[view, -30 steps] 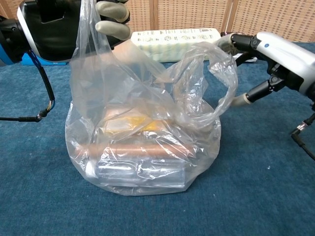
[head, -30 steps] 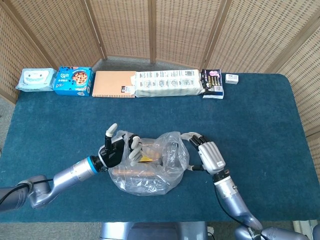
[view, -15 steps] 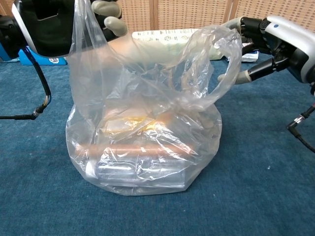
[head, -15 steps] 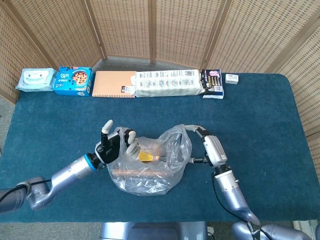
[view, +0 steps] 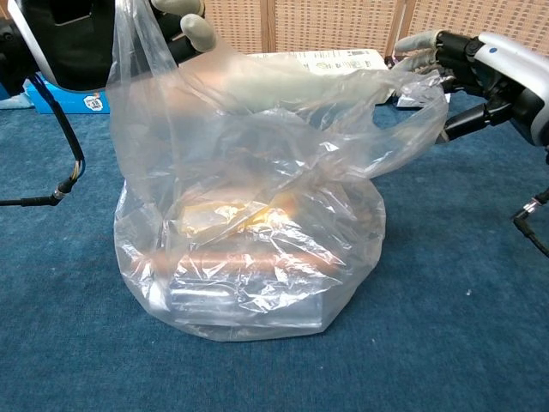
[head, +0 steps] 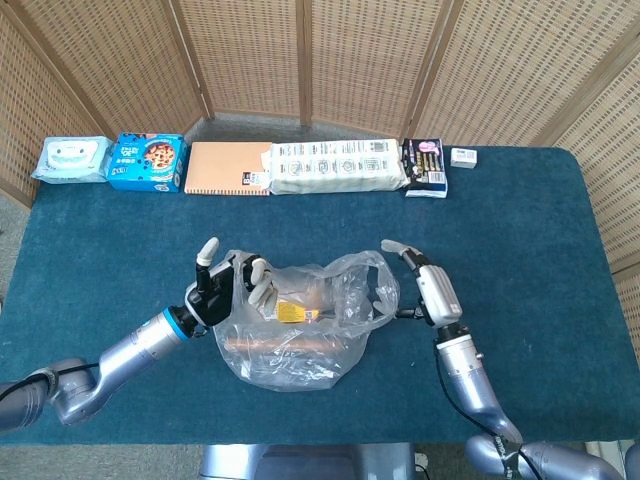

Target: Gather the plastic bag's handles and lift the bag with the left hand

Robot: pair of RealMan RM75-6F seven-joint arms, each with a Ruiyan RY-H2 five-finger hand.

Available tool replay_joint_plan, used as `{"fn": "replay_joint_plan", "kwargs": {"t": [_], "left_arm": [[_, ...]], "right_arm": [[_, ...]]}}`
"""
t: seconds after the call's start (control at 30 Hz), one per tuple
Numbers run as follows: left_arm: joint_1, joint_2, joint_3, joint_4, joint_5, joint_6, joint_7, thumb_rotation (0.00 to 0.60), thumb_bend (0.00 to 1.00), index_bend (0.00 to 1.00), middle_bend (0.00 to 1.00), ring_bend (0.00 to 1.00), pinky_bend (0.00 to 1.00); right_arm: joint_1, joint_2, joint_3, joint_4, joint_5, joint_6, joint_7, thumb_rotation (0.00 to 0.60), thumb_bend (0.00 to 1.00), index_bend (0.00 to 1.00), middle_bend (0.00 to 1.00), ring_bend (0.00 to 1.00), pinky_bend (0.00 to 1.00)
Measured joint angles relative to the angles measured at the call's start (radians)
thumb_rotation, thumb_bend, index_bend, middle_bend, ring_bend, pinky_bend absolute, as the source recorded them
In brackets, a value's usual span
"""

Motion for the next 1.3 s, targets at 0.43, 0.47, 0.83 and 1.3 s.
{"fn": "replay_joint_plan", "kwargs": {"t": [0.43, 0.47, 0.83, 1.3], "left_arm": [[0.007, -0.008, -0.023, -0.016, -0.02, -0.024, 0.018, 0.0, 0.17, 0.6, 0.69, 0.68, 0.54], [0.007, -0.009, -0.025, -0.017, -0.023, -0.027, 0.02, 0.0, 0.17, 0.6, 0.69, 0.68, 0.54], [0.015, -0.018, -0.061, -0.039, -0.047, -0.034, 0.055, 0.0, 0.17, 0.6, 0.69, 0.68, 0.52], [0.009, -0.027, -0.087, -0.06, -0.061, -0.071, 0.087, 0.0, 0.17, 0.6, 0.69, 0.68, 0.5]], "right_arm": [[-0.001, -0.015, 0.03, -0.065, 0.04, 0.005, 0.065, 0.6, 0.09, 0.08, 0.16, 0.16, 0.17], [-0.001, -0.012, 0.033, -0.077, 0.046, 0.002, 0.07, 0.6, 0.09, 0.08, 0.16, 0.16, 0.17], [-0.003, -0.033, 0.065, -0.126, 0.093, 0.019, 0.068, 0.6, 0.07, 0.0, 0.08, 0.12, 0.13], [0.027, -0.132, 0.099, -0.03, 0.049, 0.086, 0.1, 0.6, 0.07, 0.27, 0.19, 0.15, 0.12]]}}
